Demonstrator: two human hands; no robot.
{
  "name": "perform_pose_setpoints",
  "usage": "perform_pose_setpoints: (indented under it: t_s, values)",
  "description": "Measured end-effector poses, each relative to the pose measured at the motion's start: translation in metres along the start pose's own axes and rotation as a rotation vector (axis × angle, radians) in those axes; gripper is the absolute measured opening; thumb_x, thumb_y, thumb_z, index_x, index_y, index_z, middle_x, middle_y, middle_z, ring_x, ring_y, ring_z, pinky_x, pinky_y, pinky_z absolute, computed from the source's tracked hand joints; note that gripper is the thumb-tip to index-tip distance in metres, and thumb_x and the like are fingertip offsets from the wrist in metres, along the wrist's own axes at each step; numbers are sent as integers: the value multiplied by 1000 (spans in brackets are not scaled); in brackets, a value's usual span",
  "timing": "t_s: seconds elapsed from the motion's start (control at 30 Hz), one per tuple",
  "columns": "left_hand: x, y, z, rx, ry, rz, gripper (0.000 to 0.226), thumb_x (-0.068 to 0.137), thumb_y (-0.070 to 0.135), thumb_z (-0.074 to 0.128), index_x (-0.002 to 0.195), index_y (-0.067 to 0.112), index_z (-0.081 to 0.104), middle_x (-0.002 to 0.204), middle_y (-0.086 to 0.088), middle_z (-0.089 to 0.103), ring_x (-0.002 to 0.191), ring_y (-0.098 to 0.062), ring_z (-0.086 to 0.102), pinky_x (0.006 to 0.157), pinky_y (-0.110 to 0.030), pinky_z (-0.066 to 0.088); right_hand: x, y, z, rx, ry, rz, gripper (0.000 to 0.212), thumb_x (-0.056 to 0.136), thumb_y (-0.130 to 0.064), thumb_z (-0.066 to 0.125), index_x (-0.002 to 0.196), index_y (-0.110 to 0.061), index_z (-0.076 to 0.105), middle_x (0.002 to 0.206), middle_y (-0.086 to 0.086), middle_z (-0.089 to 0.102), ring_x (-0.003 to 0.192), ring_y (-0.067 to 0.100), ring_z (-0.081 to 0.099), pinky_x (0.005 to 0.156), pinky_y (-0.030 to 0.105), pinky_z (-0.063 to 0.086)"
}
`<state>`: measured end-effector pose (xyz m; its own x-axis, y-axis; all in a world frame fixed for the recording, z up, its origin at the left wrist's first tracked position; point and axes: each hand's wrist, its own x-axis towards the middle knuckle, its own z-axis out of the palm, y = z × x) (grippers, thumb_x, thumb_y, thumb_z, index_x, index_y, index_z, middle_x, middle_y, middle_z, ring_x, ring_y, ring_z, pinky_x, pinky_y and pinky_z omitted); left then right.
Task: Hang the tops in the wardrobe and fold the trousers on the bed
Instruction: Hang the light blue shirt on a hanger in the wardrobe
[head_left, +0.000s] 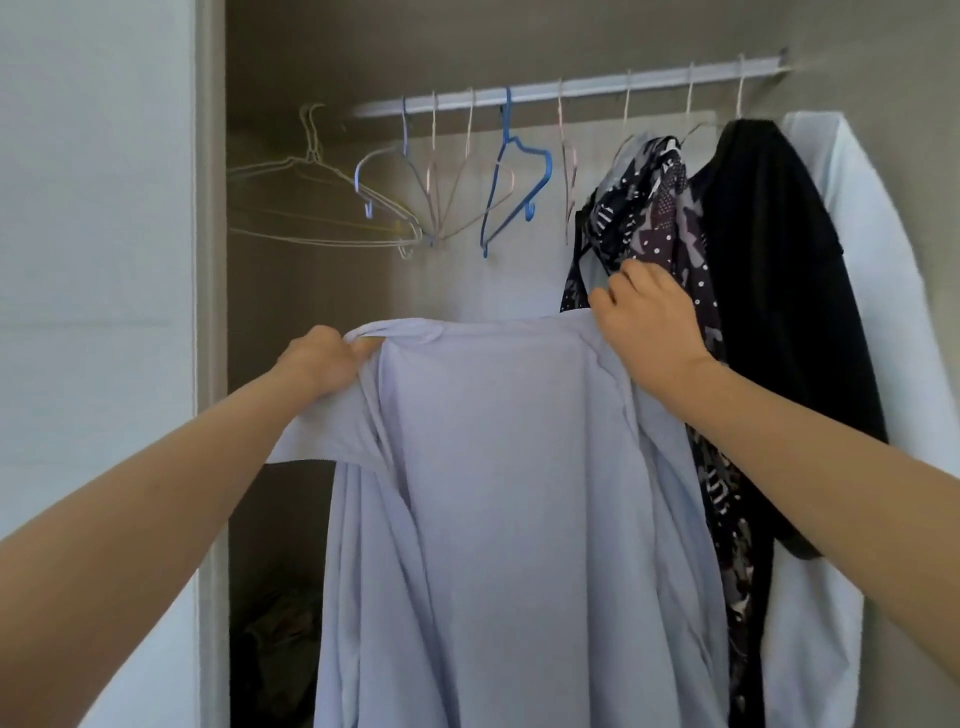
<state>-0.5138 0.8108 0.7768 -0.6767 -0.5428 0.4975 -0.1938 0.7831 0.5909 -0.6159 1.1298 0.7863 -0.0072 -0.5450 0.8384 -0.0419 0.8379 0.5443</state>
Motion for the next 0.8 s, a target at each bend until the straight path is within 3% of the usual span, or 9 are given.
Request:
perform_pose_setpoints:
  t_s: [0.1,0.17,0.23,0.37,0.5,0.6,0.8]
  values:
    - [10,7,1,-245,-20,-42,64,95,46,57,133,-4,50,109,-14,60,81,-26,53,72,-34,42,2,-2,10,-65,-55,-29,15,62,4,68,72,-6,63,71,10,62,84,28,63,79,33,52]
    - [16,12,4,-435,-5,-84,52,97,36,57,131,-2,52,102,-10,59,70,-20,50,71,-33,41,2,-8,14,-109,-99,-50,13,62,0,70,68,-10,65,69,5,64,84,25,64,76,30,51]
    - [22,15,7,-530,54,-59,41,99,31,55,125,-1,58,99,-11,60,70,-20,52,71,-32,40,3,-16,18,-118,-149,-80,13,60,-3,72,63,-12,64,64,3,63,81,24,64,72,29,51]
    - [32,20,7,-451,189,95,34,97,30,54,101,-1,69,96,-17,66,86,-30,59,74,-33,42,0,-24,33,-127,-213,-115,13,62,-9,75,64,-17,65,63,-2,63,82,20,61,69,28,49]
    - [40,33,2,-327,224,216,34,96,30,57,96,-2,71,96,-21,69,94,-37,62,82,-40,49,-5,-21,49,-129,-242,-266,11,78,-8,64,78,-19,65,75,-5,61,94,20,56,77,28,44]
    - [43,48,-4,-243,199,317,35,98,29,54,94,-2,70,95,-23,68,98,-39,60,90,-44,51,3,-13,47,-134,-187,-322,8,79,-8,66,81,-16,67,79,-1,65,100,23,59,79,31,47]
    - [50,76,-2,-42,217,393,35,97,37,53,88,5,63,95,-21,64,90,-39,62,84,-47,53,49,8,27,-131,-30,-223,9,83,-6,60,88,-9,66,92,8,68,115,31,54,88,37,45]
